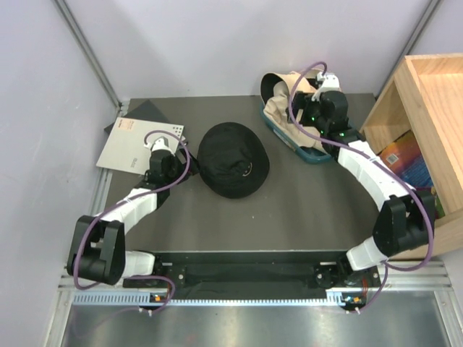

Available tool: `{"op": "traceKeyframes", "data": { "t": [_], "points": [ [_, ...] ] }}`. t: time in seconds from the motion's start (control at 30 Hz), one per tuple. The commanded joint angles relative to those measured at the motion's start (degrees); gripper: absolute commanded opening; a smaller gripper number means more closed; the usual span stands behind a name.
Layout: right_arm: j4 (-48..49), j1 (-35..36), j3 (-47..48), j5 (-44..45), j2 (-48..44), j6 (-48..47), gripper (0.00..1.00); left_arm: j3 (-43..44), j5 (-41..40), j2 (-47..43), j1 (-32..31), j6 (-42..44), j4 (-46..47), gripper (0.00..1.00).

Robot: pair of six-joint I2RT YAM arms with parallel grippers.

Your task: Stack the hats

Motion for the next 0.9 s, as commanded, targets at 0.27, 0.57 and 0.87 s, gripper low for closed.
{"op": "traceKeyframes", "data": {
  "t": [0.27, 0.57, 0.87],
  "points": [
    [2.71, -0.06, 23.68, 16.90, 22.93, -7.71, 0.82, 11.15, -7.36, -9.49, 2.19, 5.16, -15.86, 0.99],
    [5.80, -0.06, 39.93, 23.58, 38.57, -12.18, 0.83, 15.02, -9.12, -10.47, 2.89, 8.24, -19.29, 0.99],
    [4.75, -0.06, 47.96, 30.43, 44.92, -16.93, 0.35, 15.02, -9.38, -9.41, 3.42, 8.42, -19.38, 0.99]
  ]
}}
